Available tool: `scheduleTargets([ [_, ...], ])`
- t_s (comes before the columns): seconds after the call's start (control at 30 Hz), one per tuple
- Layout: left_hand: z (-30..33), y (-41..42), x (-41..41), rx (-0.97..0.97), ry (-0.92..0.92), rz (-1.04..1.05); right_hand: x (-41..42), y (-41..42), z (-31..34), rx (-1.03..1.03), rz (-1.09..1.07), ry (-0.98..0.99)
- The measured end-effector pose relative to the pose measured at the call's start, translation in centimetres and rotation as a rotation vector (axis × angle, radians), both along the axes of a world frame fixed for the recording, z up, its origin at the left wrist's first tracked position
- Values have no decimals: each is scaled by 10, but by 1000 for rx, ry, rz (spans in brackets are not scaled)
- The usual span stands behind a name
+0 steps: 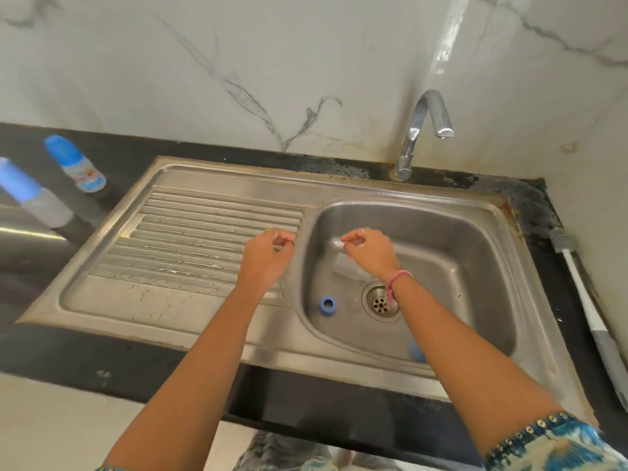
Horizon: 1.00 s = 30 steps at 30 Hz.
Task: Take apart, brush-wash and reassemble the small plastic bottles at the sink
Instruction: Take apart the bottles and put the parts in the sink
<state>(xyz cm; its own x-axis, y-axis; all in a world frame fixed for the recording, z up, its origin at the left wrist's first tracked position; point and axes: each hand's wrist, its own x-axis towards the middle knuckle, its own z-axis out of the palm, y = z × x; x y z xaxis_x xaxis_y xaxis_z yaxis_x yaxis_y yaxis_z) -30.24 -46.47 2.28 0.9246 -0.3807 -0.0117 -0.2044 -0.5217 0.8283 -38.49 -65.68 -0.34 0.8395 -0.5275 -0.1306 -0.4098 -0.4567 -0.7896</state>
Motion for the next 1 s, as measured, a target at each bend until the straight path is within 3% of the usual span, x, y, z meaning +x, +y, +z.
scheduleTargets([
  [0.17,19,53,28,-99,-90,114,39,52,25,22,91,-66],
  [0.4,43,165,106,-189,-450,337,137,169,59,28,230,-203],
  [0.5,35,228,162,-162,-502,486,193,225,65,42,288,-237],
  [0.67,19,311,243,-86,-304,686,278,312,80,61,376,-303],
  [0.83,-1,340,305,-44,-32,565,341,366,87,22,491,-279],
  [1.0,-17,341,344,-102,100,419,376,386,95,-32,548,-189],
])
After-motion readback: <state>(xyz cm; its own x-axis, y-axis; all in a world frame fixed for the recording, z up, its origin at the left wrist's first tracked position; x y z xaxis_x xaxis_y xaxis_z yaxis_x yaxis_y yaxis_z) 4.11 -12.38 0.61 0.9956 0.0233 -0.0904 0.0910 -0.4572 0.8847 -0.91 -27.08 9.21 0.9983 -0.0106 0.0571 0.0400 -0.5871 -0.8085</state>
